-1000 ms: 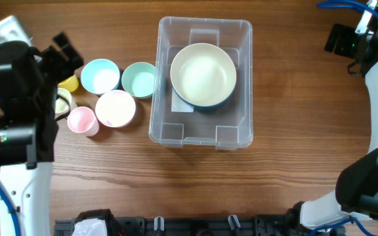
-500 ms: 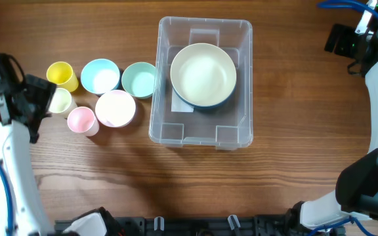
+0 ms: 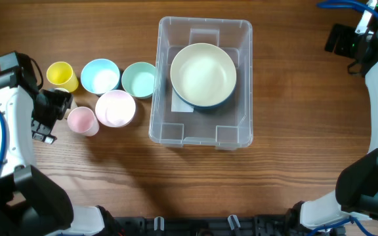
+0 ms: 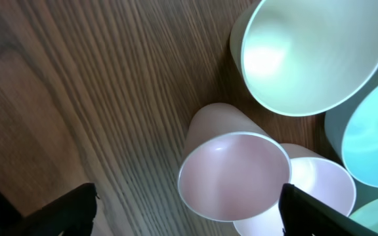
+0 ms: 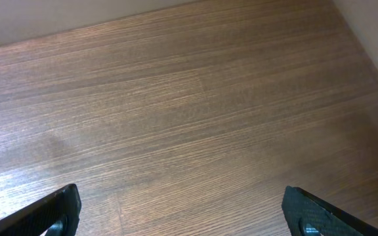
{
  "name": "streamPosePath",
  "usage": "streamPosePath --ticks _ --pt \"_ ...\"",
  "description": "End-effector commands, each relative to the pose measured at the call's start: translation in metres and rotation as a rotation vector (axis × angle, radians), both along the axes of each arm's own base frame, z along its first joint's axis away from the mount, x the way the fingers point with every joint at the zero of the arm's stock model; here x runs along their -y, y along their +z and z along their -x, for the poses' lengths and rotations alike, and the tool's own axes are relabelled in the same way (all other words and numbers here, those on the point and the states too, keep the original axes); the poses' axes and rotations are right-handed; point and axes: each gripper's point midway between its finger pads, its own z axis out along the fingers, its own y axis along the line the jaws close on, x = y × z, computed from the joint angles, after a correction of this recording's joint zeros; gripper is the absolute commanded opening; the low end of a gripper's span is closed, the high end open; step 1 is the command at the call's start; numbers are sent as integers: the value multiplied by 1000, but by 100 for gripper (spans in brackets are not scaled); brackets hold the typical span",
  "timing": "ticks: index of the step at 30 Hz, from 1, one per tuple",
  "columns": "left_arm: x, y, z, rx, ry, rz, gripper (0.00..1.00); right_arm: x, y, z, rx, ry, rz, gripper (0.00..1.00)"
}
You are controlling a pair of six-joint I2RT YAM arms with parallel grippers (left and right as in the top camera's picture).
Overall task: Pack container
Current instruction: 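Move the left gripper down toward the pink cup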
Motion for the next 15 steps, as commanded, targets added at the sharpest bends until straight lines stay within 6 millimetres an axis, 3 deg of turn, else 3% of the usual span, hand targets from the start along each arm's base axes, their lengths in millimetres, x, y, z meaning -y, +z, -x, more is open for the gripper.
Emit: streamPosePath --ticks 1,6,9,15 --pt "4 -5 -3 -8 8 37 80 -4 -5 0 -8 11 -5 100" --pt "15 -5 -7 -2 -72 51 77 -4 -5 0 -8 12 -5 100" --pt "23 -5 -11 -1 -131 42 68 -4 -5 0 -8 11 -5 100" --pt "36 -17 -13 -14 -190 16 65 -4 -5 0 -8 11 -5 100"
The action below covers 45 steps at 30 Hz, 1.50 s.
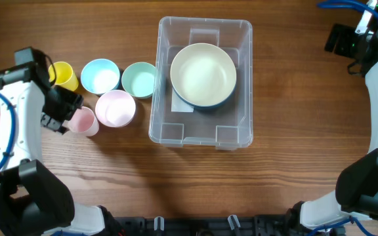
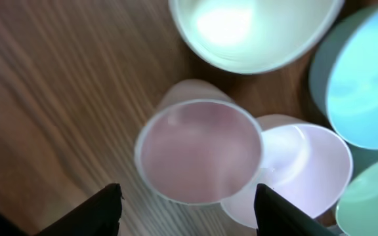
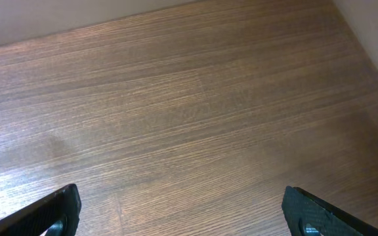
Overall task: Pack container
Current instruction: 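Move the left gripper down toward the pink cup, then close the left gripper on the pink cup rim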
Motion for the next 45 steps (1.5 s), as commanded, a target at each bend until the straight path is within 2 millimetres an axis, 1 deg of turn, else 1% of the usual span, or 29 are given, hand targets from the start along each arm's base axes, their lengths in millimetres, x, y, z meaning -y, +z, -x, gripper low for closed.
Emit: streamPosePath --ticks 1,5,12,14,15,19,22,28,31,32,37,39,41,45 --pt "8 -15 4 -32 -57 -14 66 -4 -5 0 -9 12 -5 100" --pt "6 -25 8 -42 -53 -24 66 -4 -5 0 -9 11 -5 100" --pt "7 -25 9 -45 -54 -23 67 -4 -5 0 -9 11 -5 100" --pt "7 -25 11 -54 -54 -21 64 -4 -5 0 -9 11 -5 100" --pt "6 -25 12 -62 -54 -27 61 -4 -5 0 -9 12 -5 100" --pt "3 -24 19 -92 -54 -45 59 -4 -5 0 -9 11 -5 100" --pt "4 -24 22 -103 -54 -43 58 -4 -5 0 -9 11 -5 100" --pt "-4 -24 26 -124 -54 -89 60 -4 -5 0 -9 11 -5 100" --pt "-6 -24 24 -115 -53 -98 61 -4 -5 0 -9 11 -5 100" --pt "-6 -26 22 -107 -52 -100 60 -4 -5 0 -9 12 -5 100" --pt "-6 -45 23 -95 -48 -103 57 -4 -5 0 -9 11 -5 100" --pt "-6 -50 23 -88 -48 -105 54 -4 -5 0 -9 11 -5 100" --pt "-7 -51 20 -75 -47 -109 49 -4 -5 0 -9 11 -5 100" --pt "-8 -51 13 -49 -46 -116 49 -4 -5 0 -9 11 -5 100"
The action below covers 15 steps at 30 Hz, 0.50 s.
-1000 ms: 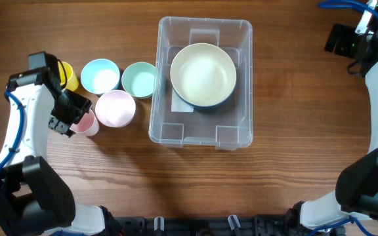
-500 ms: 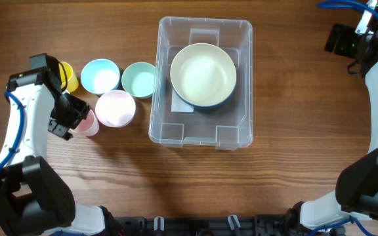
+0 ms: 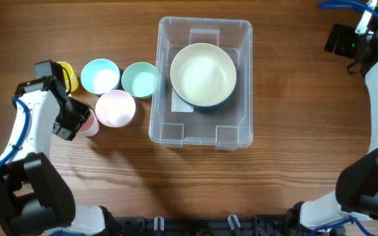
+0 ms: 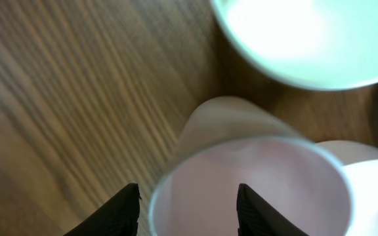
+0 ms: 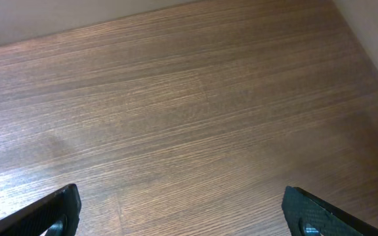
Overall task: Pack container
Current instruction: 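Close the left gripper on the pink cup rim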
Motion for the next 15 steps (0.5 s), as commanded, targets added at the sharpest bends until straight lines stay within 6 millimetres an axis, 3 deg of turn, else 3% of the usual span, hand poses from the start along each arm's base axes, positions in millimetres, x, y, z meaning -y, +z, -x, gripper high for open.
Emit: streamPosePath --ticks 1,15 --pt "-3 -3 -1 -2 -2 -18 49 -4 -5 0 -8 11 -5 100" --pt "-5 -3 2 -15 -2 -31 52 -4 -5 0 -8 11 -5 100"
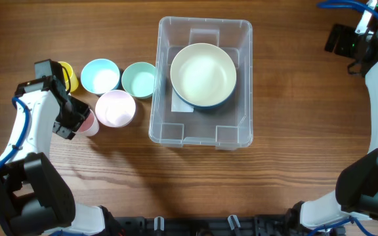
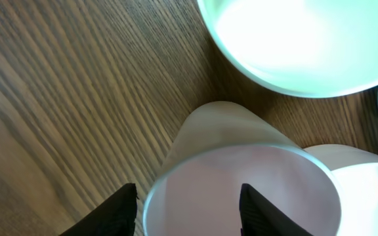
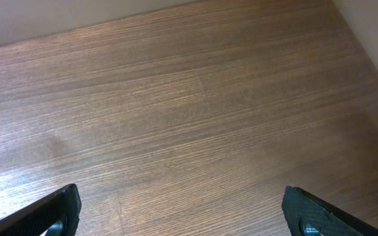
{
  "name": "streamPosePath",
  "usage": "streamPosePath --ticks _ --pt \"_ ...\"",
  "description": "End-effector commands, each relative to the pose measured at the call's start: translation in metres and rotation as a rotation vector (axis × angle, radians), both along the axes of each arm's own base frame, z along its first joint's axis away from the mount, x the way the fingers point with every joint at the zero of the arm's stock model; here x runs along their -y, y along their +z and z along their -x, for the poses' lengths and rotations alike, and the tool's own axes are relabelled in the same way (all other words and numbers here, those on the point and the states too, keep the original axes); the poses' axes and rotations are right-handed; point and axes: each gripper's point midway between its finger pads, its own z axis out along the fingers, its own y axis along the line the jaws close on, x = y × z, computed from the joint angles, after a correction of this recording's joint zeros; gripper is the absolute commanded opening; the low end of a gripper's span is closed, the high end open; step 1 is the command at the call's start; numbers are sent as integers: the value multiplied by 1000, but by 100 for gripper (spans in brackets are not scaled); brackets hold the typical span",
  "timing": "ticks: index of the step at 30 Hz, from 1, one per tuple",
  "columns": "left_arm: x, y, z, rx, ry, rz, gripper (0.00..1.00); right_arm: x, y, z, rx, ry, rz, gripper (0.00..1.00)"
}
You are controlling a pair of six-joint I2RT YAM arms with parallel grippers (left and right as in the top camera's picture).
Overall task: Pack container
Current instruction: 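Close the left gripper on the pink cup rim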
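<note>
A clear plastic container (image 1: 202,124) stands mid-table with a large cream bowl (image 1: 203,74) inside. Left of it are a yellow cup (image 1: 63,75), a blue bowl (image 1: 100,75), a green bowl (image 1: 140,79), a pink bowl (image 1: 115,108) and a small pink cup (image 1: 88,124). My left gripper (image 1: 71,118) is down at the pink cup (image 2: 241,190). It is open, with one finger (image 2: 122,211) outside the cup's left wall and the other (image 2: 254,211) over its mouth. My right gripper (image 3: 182,223) is wide open over bare wood.
In the left wrist view a pale cup mouth (image 2: 294,39) lies just beyond the pink cup, and the pink bowl (image 2: 366,190) touches its right side. The right arm runs along the table's right edge, far from the container.
Almost nothing has changed. My left gripper stays at the pink cup with its jaws equally far apart, and the wrist view is sharper. The right arm has not moved.
My left gripper was wide open to the left of the pink cup. Then it was over the cup with its jaws nearer together. Then it was low at the cup, astride its left wall, and it is there now. The right arm stayed still.
</note>
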Motion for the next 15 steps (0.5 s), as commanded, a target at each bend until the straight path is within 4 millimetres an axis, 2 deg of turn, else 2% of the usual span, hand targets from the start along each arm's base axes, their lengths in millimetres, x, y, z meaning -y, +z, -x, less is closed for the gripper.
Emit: streamPosePath --ticks 1,3,6,9,13,15 --pt "-6 -3 6 -32 -1 -33 52 -4 -5 0 -8 11 -5 100" --pt "-8 -3 10 -48 0 -49 48 -4 -5 0 -9 11 -5 100" --pt "-8 -3 13 -62 0 -51 33 -4 -5 0 -8 11 -5 100" --pt "-8 -3 14 -65 0 -50 31 -4 -5 0 -8 11 -5 100" --pt "-8 -3 14 -65 0 -50 19 -4 -5 0 -8 11 -5 100" --pt "-8 -3 14 -64 0 -50 17 -4 -5 0 -9 11 -4 100"
